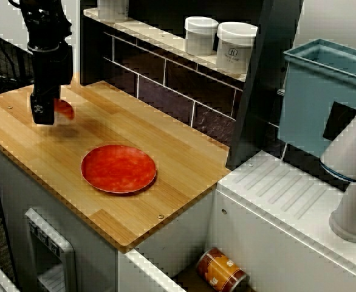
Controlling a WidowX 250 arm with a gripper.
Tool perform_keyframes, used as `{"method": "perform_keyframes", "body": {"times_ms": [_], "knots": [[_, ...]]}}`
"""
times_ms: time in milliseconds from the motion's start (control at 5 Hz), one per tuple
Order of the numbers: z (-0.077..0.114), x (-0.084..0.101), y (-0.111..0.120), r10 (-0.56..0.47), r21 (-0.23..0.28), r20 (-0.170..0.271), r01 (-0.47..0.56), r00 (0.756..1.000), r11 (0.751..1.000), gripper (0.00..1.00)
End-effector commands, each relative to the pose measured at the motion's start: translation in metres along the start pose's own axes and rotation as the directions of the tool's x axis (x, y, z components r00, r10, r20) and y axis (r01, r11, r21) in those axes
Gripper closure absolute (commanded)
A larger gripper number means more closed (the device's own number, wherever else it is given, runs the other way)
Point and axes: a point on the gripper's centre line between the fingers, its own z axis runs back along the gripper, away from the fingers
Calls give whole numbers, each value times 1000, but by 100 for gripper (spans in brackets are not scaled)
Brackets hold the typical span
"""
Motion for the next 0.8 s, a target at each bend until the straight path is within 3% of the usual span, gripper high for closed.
{"method": "perform_keyframes", "body": {"times_ms": [0,600], "knots": [[19,1,13,13,31,7,-13,1000,999,0],[44,-6,29,52,-12,53,-52,997,999,0]]}}
